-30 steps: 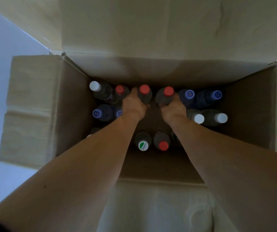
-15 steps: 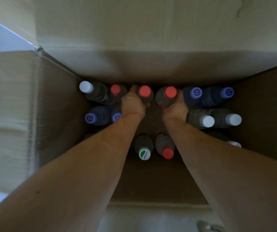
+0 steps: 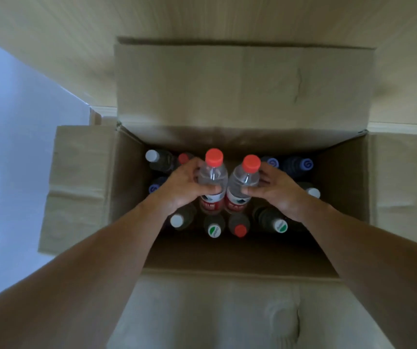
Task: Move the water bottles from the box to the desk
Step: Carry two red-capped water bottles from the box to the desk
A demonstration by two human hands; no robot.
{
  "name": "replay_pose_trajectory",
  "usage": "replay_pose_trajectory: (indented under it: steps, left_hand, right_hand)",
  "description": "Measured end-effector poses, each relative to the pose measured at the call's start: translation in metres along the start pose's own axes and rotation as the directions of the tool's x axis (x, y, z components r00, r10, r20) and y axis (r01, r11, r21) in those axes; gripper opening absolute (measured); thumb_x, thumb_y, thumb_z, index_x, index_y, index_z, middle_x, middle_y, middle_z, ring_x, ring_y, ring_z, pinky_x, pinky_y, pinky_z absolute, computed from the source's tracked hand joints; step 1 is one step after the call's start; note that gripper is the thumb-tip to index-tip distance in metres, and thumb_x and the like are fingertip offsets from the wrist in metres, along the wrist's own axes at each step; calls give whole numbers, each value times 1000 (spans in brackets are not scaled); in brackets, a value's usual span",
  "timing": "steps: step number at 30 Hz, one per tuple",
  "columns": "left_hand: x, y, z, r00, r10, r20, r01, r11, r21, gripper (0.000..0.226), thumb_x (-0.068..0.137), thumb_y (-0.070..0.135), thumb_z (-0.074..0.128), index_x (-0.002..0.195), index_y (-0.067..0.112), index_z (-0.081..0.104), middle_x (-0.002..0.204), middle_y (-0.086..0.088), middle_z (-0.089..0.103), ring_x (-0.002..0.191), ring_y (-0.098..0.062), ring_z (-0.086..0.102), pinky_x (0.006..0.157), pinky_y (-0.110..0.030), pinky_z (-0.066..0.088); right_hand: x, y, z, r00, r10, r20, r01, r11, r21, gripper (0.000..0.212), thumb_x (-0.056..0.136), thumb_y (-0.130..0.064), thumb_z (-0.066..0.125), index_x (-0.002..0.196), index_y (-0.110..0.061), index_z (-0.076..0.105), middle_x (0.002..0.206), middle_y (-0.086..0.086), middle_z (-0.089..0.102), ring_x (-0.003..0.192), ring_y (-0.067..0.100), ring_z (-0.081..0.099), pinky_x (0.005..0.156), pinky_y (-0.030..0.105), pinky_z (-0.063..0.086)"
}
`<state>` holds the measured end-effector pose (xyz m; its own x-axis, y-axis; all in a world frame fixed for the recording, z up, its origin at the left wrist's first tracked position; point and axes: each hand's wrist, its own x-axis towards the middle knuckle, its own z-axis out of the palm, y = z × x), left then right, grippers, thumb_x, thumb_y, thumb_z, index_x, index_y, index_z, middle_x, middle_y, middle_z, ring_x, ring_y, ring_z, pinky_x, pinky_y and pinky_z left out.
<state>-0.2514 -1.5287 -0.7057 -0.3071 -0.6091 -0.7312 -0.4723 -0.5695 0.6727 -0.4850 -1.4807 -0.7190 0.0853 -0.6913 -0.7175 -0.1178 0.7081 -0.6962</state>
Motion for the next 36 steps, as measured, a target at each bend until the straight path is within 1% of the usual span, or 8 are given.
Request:
replay_pose_trajectory:
  steps: [4, 8, 13, 15, 22, 26, 29, 36]
  left_hand:
    - [-27, 32, -2, 1000, -4, 30, 7, 995, -102, 42, 85, 17, 77, 124, 19, 63, 112, 2, 75, 102, -9, 70, 83, -26, 51]
    - [-49, 58, 7, 997, -66, 39, 73, 970, -234, 44, 89, 44, 69, 130, 33, 58, 121, 0, 72, 114, -26, 66, 99, -51, 50]
    - [-75, 85, 18, 997, -81, 15, 81, 947, -310, 54, 85, 65, 60, 129, 35, 48, 124, -5, 68, 113, -28, 66, 102, -54, 48]
    - [-87, 98, 21, 996, -83, 17, 84, 949, -303, 53, 88, 65, 58, 127, 32, 46, 123, -7, 68, 109, -28, 67, 98, -52, 51]
    - [-145, 147, 20, 995, -87, 55, 99, 955, -279, 52, 88, 63, 64, 124, 29, 46, 117, -13, 69, 96, -27, 75, 84, -47, 61]
    - [-180, 185, 16, 993, -45, 107, 75, 950, -302, 56, 85, 58, 71, 128, 30, 46, 116, -10, 73, 101, -30, 74, 90, -51, 58]
    - [-210, 224, 13, 992, -30, 124, 67, 950, -306, 50, 88, 47, 69, 127, 26, 45, 116, -14, 72, 102, -34, 73, 89, -53, 59]
    - [-266, 309, 7, 992, 43, 115, -22, 983, -182, 54, 79, 31, 63, 129, 23, 43, 117, -22, 68, 87, -29, 71, 77, -45, 58]
  right_hand:
    - [-25, -24, -8, 996, 36, 78, -45, 992, 120, 56, 70, -22, 84, 122, -25, 63, 120, -2, 72, 118, 19, 63, 110, 50, 41]
    - [-49, -49, -11, 987, 101, 125, -127, 967, 219, 58, 69, -37, 79, 124, -30, 62, 119, -4, 73, 118, 25, 64, 104, 51, 44]
    - [-82, -79, -5, 984, 154, 94, -178, 912, 370, 56, 76, -47, 70, 127, -26, 61, 121, 5, 72, 109, 28, 69, 90, 49, 53]
    - [-99, -92, -3, 977, 180, 114, -212, 882, 421, 56, 79, -50, 66, 127, -20, 61, 116, 7, 74, 104, 27, 72, 87, 46, 54]
    - [-163, -142, -7, 964, 232, 132, -266, 791, 552, 66, 86, -57, 59, 135, -14, 58, 125, 15, 69, 119, 35, 63, 110, 57, 41]
    - [-201, -174, -14, 966, 161, 200, -251, 761, 598, 68, 92, -65, 51, 135, -14, 58, 128, 15, 67, 120, 35, 63, 107, 55, 43]
    - [-233, -205, -22, 969, 100, 224, -221, 752, 621, 59, 93, -55, 59, 133, -13, 57, 126, 17, 68, 114, 34, 67, 95, 50, 53]
    - [-298, -270, -41, 986, 24, 167, -114, 824, 555, 62, 81, -21, 73, 137, -6, 51, 125, 21, 68, 113, 38, 65, 92, 51, 54]
